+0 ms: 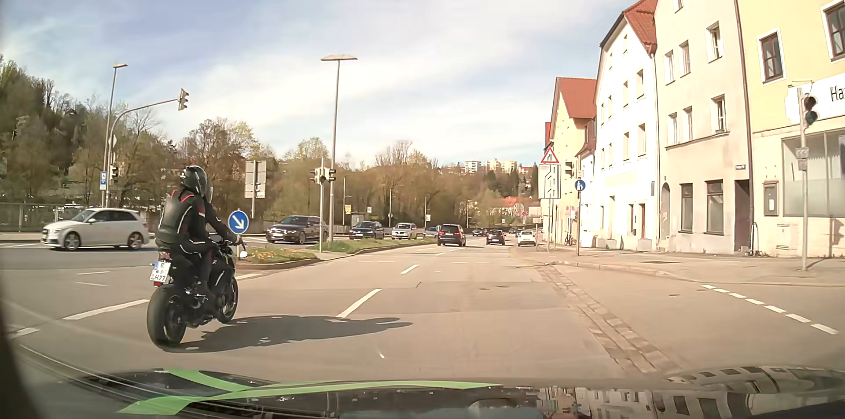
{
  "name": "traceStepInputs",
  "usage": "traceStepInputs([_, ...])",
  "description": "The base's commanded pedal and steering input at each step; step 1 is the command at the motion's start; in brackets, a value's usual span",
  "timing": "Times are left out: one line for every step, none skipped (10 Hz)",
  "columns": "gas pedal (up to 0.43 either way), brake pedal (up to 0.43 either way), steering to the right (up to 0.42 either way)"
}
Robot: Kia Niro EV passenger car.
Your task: Follow the waypoints while adhering to traffic rules and regulations
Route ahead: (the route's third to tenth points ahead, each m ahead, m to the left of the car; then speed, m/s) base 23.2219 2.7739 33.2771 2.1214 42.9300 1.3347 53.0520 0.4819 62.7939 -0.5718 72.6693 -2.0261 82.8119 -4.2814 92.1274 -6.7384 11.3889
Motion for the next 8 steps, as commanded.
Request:
traceStepInputs([0.067, 0.000, 0.024])
traceStepInputs([0.067, 0.000, 0.024])
traceStepInputs([0.067, 0.000, 0.024])
traceStepInputs([0.067, 0.000, 0.024])
traceStepInputs([0.067, 0.000, 0.024])
traceStepInputs([0.067, 0.000, 0.021])
traceStepInputs([0.067, 0.000, 0.016])
traceStepInputs([0.059, 0.000, 0.014])
